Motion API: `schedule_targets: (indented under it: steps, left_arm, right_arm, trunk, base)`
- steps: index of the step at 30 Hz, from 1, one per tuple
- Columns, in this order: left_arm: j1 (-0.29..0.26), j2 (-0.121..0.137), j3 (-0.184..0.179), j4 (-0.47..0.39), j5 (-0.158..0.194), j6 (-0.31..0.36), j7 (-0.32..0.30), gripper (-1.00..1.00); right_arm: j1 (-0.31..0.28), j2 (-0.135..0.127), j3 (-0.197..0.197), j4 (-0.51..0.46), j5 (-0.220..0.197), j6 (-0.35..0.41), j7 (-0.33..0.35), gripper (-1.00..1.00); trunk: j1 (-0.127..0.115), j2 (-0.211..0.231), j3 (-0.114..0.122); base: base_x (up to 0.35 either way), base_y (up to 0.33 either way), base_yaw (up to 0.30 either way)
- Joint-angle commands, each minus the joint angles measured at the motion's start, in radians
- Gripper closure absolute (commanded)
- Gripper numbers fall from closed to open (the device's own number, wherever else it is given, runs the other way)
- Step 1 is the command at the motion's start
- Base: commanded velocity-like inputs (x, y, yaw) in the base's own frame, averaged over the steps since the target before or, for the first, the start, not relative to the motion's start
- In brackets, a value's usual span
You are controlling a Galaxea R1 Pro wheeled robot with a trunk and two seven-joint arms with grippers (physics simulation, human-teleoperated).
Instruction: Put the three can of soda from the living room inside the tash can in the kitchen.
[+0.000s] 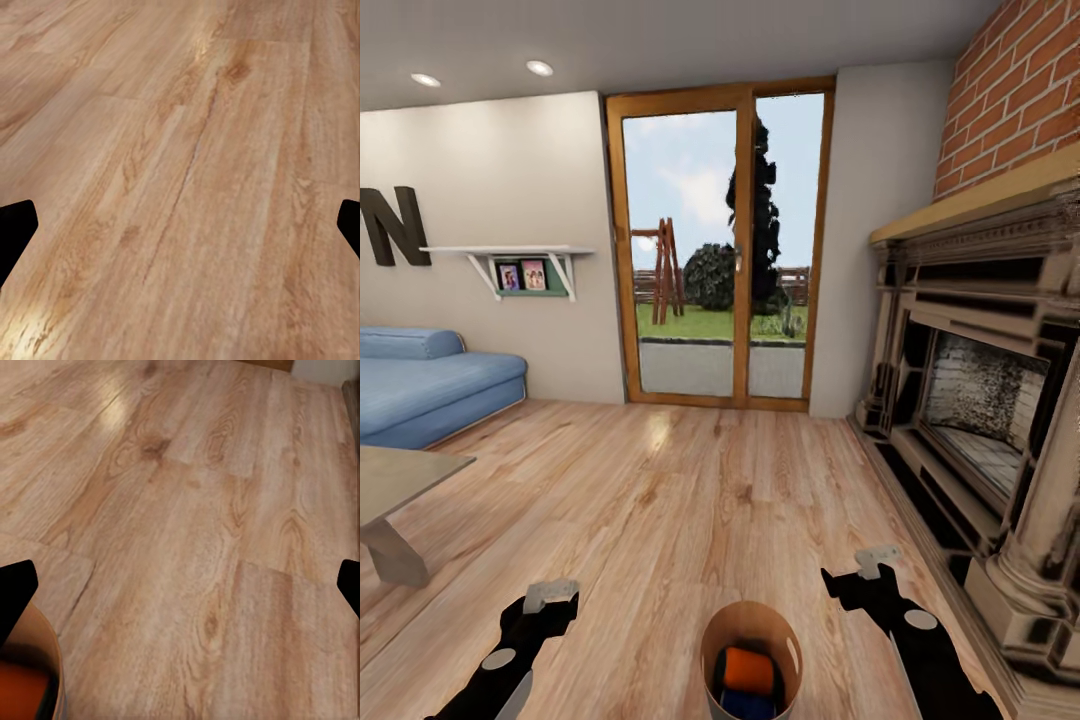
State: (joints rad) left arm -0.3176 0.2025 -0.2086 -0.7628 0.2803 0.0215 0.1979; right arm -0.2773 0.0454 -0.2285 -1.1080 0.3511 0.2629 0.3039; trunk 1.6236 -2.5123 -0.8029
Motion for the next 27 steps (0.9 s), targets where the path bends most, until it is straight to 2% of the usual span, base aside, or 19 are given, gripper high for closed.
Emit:
schedule_targets:
  steps: [1,5,27]
  left_arm:
    - [0.000,0.000,0.000,0.000,0.000,0.000,0.000,-1.00]
    - [0.000,0.000,0.000,0.000,0.000,0.000,0.001,-1.00]
    - [0.000,0.000,0.000,0.000,0.001,0.000,0.001,-1.00]
  right_arm:
    - [0.000,0.000,-0.003,0.000,0.000,0.000,0.000,-1.00]
    - [0.000,0.001,-0.013,0.006,0.000,-0.002,0.000,-1.00]
    - [0.000,0.000,-0.015,0.011,0.000,-0.002,0.001,-1.00]
  trunk:
    - [0.000,0.000,0.004]
    - [-0.002,0.001,0.019]
    - [-0.012,0.006,0.105]
  base:
    - [0.000,0.000,0.000]
    - [0.000,0.000,0.000]
    - [0.000,0.000,0.000]
